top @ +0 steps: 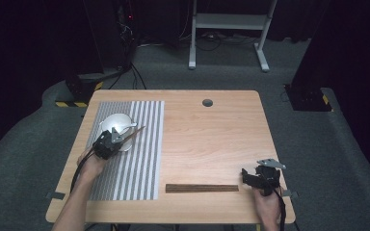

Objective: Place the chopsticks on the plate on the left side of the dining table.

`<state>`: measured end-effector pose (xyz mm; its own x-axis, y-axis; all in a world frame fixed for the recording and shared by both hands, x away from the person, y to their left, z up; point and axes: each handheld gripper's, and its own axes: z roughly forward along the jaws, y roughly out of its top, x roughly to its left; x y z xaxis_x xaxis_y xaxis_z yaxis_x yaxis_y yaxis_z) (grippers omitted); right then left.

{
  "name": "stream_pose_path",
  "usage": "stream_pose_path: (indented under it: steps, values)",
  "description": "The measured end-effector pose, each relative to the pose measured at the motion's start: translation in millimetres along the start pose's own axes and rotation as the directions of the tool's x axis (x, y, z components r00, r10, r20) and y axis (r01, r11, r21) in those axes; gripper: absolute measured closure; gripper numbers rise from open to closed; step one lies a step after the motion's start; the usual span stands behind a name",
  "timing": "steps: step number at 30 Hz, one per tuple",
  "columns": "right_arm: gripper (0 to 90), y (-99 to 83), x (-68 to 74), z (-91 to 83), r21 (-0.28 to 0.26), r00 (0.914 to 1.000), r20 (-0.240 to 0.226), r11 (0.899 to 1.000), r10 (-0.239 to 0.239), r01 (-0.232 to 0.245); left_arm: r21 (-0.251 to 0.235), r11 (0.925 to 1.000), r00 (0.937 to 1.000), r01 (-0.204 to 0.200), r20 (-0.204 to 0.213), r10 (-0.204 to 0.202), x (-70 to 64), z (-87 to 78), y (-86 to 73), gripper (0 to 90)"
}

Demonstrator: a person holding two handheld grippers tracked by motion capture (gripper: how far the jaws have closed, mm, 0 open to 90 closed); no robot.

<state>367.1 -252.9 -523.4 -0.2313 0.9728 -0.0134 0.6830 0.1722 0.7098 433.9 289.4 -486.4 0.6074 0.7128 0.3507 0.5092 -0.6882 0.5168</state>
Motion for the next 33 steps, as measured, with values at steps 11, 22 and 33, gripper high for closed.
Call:
stream_pose_path:
  steps: [11,22,33]
  values:
    - [14.8,0.0,0.1,0.0,0.0,1.0,0.0,1.0,0.002,-0.002,0.0,1.0,1.0,-0.005,-0.003,0.005,1.8,0.7,0.7,82.7]
    - [14.8,0.0,0.0,0.0,0.0,1.0,0.0,1.0,0.0,0.0,-0.018,0.9996,0.9998,0.02,0.003,-0.02,1.7,-0.9,-1.5,77.5]
    - [14.8,0.0,0.0,0.0,0.0,1.0,0.0,1.0,0.0,0.0,-0.063,0.9935,0.9955,0.095,0.013,-0.094,2.4,-10.2,-8.5,73.5]
